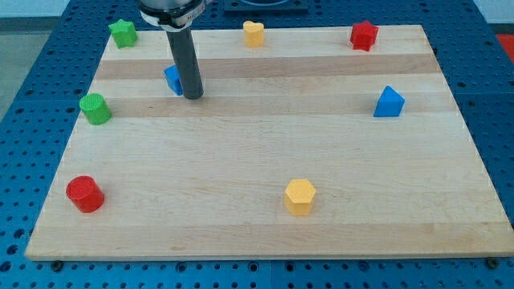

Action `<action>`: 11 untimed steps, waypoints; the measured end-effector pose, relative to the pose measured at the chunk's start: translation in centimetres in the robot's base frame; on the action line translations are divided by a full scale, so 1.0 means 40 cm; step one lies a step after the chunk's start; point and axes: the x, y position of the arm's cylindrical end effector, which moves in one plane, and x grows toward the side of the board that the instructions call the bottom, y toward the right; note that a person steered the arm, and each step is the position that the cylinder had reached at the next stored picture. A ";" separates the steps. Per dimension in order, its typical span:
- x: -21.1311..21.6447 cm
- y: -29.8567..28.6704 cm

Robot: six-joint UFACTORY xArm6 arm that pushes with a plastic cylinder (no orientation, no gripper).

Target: Move the cube to the bottom left of the heart

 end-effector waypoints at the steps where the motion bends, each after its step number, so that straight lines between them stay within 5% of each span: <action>1: 0.000 0.000; 3: 0.085 -0.066; 5: 0.024 -0.254; 7: -0.103 -0.254; 10: 0.054 0.125; 11: 0.025 0.089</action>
